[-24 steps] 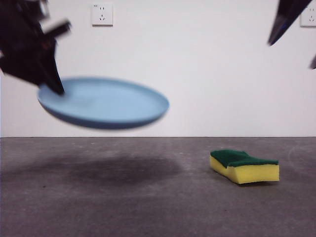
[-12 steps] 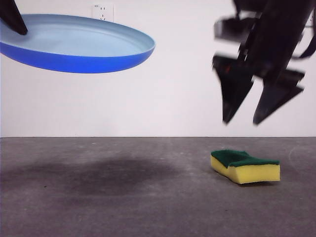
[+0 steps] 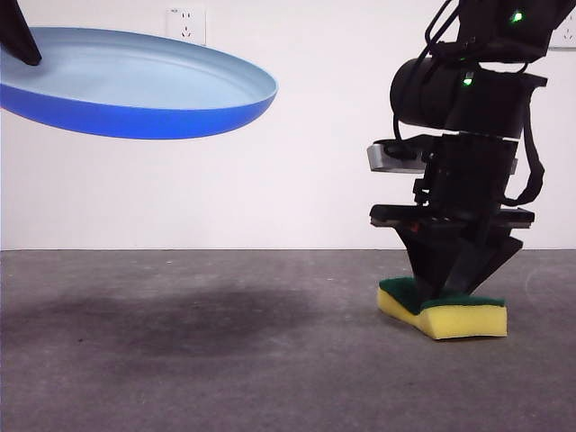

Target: Pick up the plate,pick up the cloth,clean the plate with the cloth

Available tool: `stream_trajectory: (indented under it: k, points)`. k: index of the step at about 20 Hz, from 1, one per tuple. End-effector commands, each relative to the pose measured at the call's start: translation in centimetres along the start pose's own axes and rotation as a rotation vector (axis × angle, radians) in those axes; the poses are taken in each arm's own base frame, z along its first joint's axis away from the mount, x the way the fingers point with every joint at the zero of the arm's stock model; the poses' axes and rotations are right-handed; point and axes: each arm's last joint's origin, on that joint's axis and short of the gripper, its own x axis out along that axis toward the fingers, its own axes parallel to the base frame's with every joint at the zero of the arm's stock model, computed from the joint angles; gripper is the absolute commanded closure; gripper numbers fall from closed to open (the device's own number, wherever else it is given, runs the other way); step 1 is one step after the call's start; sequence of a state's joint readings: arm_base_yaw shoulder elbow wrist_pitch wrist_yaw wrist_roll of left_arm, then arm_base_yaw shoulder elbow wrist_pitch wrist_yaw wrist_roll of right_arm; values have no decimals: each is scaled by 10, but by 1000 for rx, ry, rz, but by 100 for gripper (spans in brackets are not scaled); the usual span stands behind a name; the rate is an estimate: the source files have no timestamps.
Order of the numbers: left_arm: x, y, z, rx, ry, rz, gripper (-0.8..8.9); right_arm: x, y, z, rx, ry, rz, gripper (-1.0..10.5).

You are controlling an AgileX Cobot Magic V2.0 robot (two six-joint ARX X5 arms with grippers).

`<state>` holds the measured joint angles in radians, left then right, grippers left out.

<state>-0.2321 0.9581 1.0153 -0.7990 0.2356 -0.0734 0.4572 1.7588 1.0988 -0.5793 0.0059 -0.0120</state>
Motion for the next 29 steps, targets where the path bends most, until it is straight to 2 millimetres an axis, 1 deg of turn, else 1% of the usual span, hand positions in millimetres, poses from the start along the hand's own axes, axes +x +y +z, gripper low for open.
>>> stream_trajectory:
  k: [1, 4, 6, 7, 10, 12, 14, 15, 16, 18, 20, 22, 24, 26, 27, 29]
  points:
    - [3, 0, -1, 15, 0, -2, 822, 10, 1, -4, -7, 39, 1, 963]
    - [12, 4, 1, 22, 21, 59, 822, 6, 1, -3, -6, 27, 2, 963]
    - [24, 8, 3, 18, 56, 102, 822, -8, 2, -2, -2, -10, 5, 963]
    - [32, 10, 4, 15, 74, 105, 822, -18, 4, -2, 2, -38, 9, 963]
    - [61, 14, 9, 0, 116, 102, 822, -65, 12, -2, 10, -185, 29, 963]
    - [82, 11, 9, -11, 158, 83, 822, -97, 22, -7, 5, -284, 110, 963]
    - [101, 3, 6, -13, 200, 43, 822, -123, 34, -13, -5, -368, 184, 963]
    - [106, -4, 5, -5, 211, 3, 822, -129, 40, -14, -19, -391, 199, 963]
    - [111, -15, 4, 4, 217, -55, 822, -133, 48, -16, -38, -408, 218, 963]
    - [114, -34, 4, 34, 200, -112, 822, -134, 60, -16, -70, -415, 239, 963]
    - [115, -50, 4, 40, 172, -157, 822, -125, 71, -13, -86, -401, 260, 963]
    - [115, -60, 5, 47, 140, -189, 822, -112, 84, -9, -109, -388, 279, 963]
    - [115, -67, 6, 50, 119, -208, 822, -100, 98, -8, -143, -353, 294, 963]
    - [115, -67, 7, 52, 106, -210, 822, -88, 114, -14, -198, -274, 344, 963]
    - [115, -67, 7, 52, 106, -209, 822, -85, 118, -18, -225, -232, 343, 963]
    - [115, -66, 8, 49, 107, -203, 822, -82, 122, -30, -267, -139, 264, 963]
